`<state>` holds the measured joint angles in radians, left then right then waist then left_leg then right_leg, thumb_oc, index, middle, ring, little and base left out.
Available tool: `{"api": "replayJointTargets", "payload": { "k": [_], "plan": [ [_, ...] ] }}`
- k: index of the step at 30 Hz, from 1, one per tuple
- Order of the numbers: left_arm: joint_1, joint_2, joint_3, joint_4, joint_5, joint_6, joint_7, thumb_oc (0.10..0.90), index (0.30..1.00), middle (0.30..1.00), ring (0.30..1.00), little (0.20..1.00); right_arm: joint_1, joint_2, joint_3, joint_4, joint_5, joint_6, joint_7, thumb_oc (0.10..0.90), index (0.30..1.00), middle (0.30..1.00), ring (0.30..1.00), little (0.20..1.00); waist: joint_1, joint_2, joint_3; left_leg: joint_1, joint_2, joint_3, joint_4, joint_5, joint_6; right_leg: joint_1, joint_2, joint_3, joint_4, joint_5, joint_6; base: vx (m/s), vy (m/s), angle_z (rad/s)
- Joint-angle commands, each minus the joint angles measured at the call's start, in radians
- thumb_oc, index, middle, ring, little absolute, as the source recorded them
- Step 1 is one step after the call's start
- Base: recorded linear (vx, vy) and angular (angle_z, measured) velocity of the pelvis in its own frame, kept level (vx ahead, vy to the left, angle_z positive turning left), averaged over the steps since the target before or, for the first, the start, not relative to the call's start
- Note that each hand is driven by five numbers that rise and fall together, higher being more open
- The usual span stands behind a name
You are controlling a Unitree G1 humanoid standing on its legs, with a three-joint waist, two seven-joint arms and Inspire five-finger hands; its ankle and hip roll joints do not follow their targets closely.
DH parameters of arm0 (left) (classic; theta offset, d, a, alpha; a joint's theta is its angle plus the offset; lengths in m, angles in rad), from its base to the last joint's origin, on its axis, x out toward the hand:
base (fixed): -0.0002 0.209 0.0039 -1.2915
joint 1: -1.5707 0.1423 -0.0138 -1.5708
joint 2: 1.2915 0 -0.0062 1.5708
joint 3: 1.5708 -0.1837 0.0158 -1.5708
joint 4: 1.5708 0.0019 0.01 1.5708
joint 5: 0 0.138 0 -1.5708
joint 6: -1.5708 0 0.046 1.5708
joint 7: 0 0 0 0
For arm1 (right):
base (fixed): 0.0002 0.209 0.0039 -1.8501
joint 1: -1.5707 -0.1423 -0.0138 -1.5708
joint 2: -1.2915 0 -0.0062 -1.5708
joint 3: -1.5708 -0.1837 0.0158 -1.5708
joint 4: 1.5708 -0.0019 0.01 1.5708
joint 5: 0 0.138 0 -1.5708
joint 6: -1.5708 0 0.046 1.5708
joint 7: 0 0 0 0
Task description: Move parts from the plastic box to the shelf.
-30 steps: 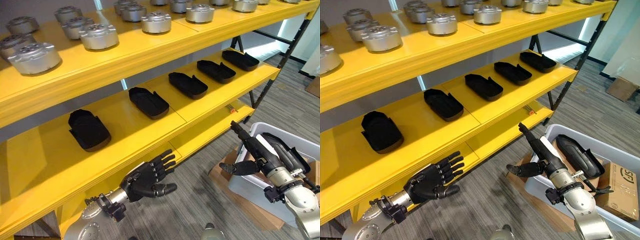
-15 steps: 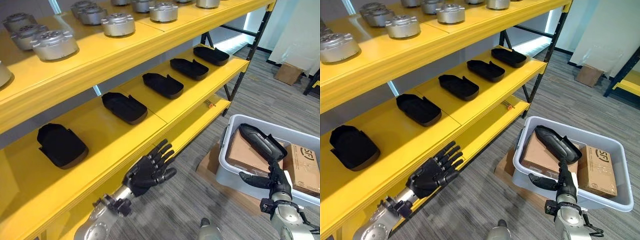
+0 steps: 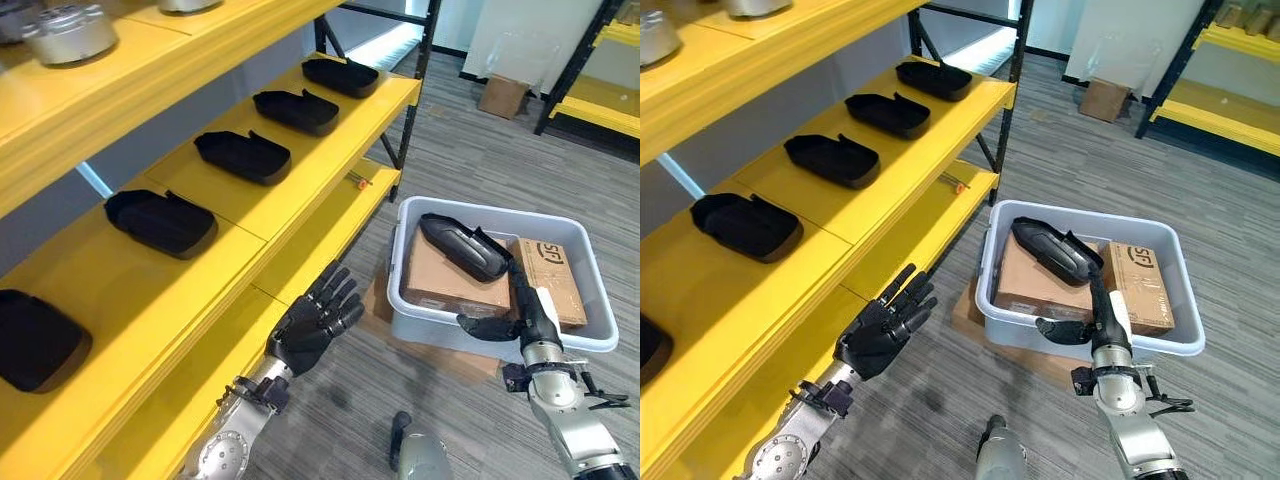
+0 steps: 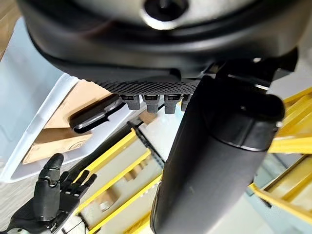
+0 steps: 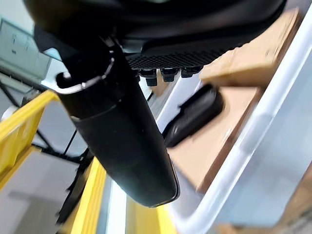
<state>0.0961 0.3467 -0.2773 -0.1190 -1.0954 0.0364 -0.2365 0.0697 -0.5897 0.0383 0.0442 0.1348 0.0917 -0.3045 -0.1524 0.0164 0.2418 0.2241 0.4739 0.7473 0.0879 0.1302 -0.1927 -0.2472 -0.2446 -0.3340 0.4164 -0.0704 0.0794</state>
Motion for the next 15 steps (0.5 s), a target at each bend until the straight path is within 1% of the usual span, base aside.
{"api": "replayJointTargets", "payload": {
  "k": [1,3,4,5,6,7,8,9,10,11,12,13,14,15],
  "plan": [
    [-0.068,0.012,0.033,-0.155,-0.005,-0.121,-0.023,0.9,1.0,1.0,1.0,1.0,-0.078,-0.034,-0.107,-0.123,-0.015,-0.125,-0.007,0.9,1.0,1.0,1.0,1.0,-0.011,-0.036,0.012,-0.029,0.066,-0.051,0.106,0.004,-0.028,0.095,-0.049,-0.043,-0.048,-0.002,0.013,0.04,-0.154,-0.13],
    [-0.067,0.021,0.036,-0.163,0.008,-0.147,-0.021,0.9,1.0,1.0,1.0,1.0,-0.079,-0.051,-0.111,-0.161,-0.039,-0.166,0.041,0.9,1.0,1.0,1.0,1.0,-0.02,-0.034,0.012,-0.01,0.066,-0.035,0.092,0.009,-0.032,0.076,-0.045,-0.041,-0.028,-0.012,0.003,0.07,-0.177,-0.21],
    [-0.071,0.026,0.043,-0.163,0.008,-0.162,-0.007,0.9,1.0,1.0,1.0,1.0,-0.078,-0.062,-0.11,-0.195,-0.045,-0.18,0.07,0.9,1.0,1.0,1.0,1.0,-0.025,-0.033,0.008,-0.002,0.067,-0.029,0.082,0.021,-0.037,0.069,-0.038,-0.041,-0.02,-0.022,-0.004,0.12,-0.23,-0.17],
    [-0.079,0.025,0.052,-0.158,0.001,-0.177,0.015,0.9,1.0,1.0,1.0,1.0,-0.068,-0.071,-0.11,-0.24,-0.029,-0.182,0.093,0.9,1.0,1.0,1.0,1.0,-0.028,-0.032,0.002,0.002,0.075,-0.03,0.075,0.06,-0.048,0.069,-0.022,-0.04,-0.021,-0.032,-0.016,0.12,-0.214,-0.15],
    [-0.083,0.023,0.057,-0.156,-0.003,-0.18,0.019,0.9,1.0,1.0,1.0,1.0,-0.064,-0.074,-0.11,-0.253,-0.015,-0.181,0.105,0.9,1.0,1.0,1.0,1.0,-0.028,-0.034,-0.001,-0.001,0.081,-0.037,0.078,0.087,-0.054,0.073,-0.012,-0.039,-0.027,-0.035,-0.022,0.17,-0.323,-0.16],
    [-0.11,0.007,0.062,-0.133,0.004,-0.187,0.018,0.9,1.0,1.0,1.0,1.0,-0.061,-0.089,-0.106,-0.279,-0.018,-0.192,0.152,0.9,1.0,1.0,1.0,1.0,-0.032,-0.044,-0.017,-0.027,0.111,-0.053,0.122,0.163,-0.069,0.103,0.032,-0.045,-0.075,-0.042,-0.052,0.14,-0.259,-0.14],
    [-0.12,0.002,0.062,-0.122,0.005,-0.189,0.021,0.9,1.0,1.0,1.0,1.0,-0.064,-0.093,-0.101,-0.279,-0.016,-0.192,0.156,0.9,1.0,1.0,1.0,1.0,-0.032,-0.047,-0.019,-0.037,0.107,-0.06,0.133,0.164,-0.068,0.114,0.045,-0.045,-0.093,-0.042,-0.056,0.18,-0.312,-0.02],
    [-0.134,-0.008,0.061,-0.108,0.002,-0.192,0.034,0.9,1.0,1.0,1.0,1.0,-0.072,-0.097,-0.089,-0.274,0.015,-0.183,0.176,0.9,1.0,1.0,1.0,1.0,-0.026,-0.047,-0.02,-0.064,0.064,-0.095,0.145,0.125,-0.054,0.133,0.067,-0.04,-0.122,-0.043,-0.059,0.12,-0.178,0.06],
    [-0.131,-0.011,0.064,-0.107,-0.001,-0.192,0.036,0.9,1.0,1.0,1.0,1.0,-0.071,-0.097,-0.086,-0.266,0.034,-0.184,0.19,0.9,1.0,1.0,1.0,1.0,-0.018,-0.043,-0.022,-0.081,0.022,-0.125,0.142,0.095,-0.043,0.144,0.079,-0.032,-0.143,-0.039,-0.057,0.12,-0.161,0.06],
    [-0.128,-0.011,0.065,-0.108,0.001,-0.193,0.037,0.9,1.0,1.0,1.0,1.0,-0.069,-0.096,-0.084,-0.263,0.04,-0.185,0.196,0.9,1.0,1.0,1.0,1.0,-0.015,-0.042,-0.023,-0.088,0.005,-0.136,0.14,0.084,-0.039,0.15,0.083,-0.03,-0.154,-0.037,-0.056,0.11,-0.124,0.04],
    [-0.113,-0.009,0.074,-0.128,0.011,-0.178,0.039,0.9,1.0,1.0,1.0,1.0,-0.054,-0.087,-0.082,-0.261,0.046,-0.187,0.206,0.9,1.0,1.0,1.0,1.0,-0.007,-0.039,-0.026,-0.112,-0.053,-0.156,0.129,0.053,-0.018,0.175,0.094,-0.026,-0.199,-0.02,-0.049,0.08,-0.095,0.0],
    [-0.105,-0.007,0.077,-0.136,0.016,-0.172,0.036,0.9,1.0,1.0,1.0,1.0,-0.046,-0.081,-0.08,-0.262,0.051,-0.187,0.206,0.9,1.0,1.0,1.0,1.0,-0.003,-0.038,-0.027,-0.124,-0.078,-0.158,0.122,0.042,-0.01,0.187,0.099,-0.025,-0.218,-0.011,-0.045,0.09,-0.093,0.02],
    [-0.092,0.0,0.08,-0.148,0.016,-0.163,0.03,0.9,1.0,1.0,1.0,1.0,-0.035,-0.071,-0.076,-0.263,0.056,-0.192,0.203,0.9,1.0,1.0,1.0,1.0,0.003,-0.038,-0.027,-0.141,-0.115,-0.162,0.111,0.021,0.007,0.206,0.103,-0.023,-0.247,0.002,-0.038,0.08,-0.055,0.09],
    [-0.069,0.013,0.085,-0.163,0.002,-0.15,0.019,0.9,1.0,1.0,1.0,1.0,-0.021,-0.052,-0.065,-0.263,0.059,-0.2,0.188,0.9,1.0,1.0,1.0,1.0,0.017,-0.038,-0.025,-0.172,-0.18,-0.182,0.087,-0.017,0.039,0.23,0.105,-0.017,-0.274,0.018,-0.026,0.09,-0.042,0.15]
  ]
}}
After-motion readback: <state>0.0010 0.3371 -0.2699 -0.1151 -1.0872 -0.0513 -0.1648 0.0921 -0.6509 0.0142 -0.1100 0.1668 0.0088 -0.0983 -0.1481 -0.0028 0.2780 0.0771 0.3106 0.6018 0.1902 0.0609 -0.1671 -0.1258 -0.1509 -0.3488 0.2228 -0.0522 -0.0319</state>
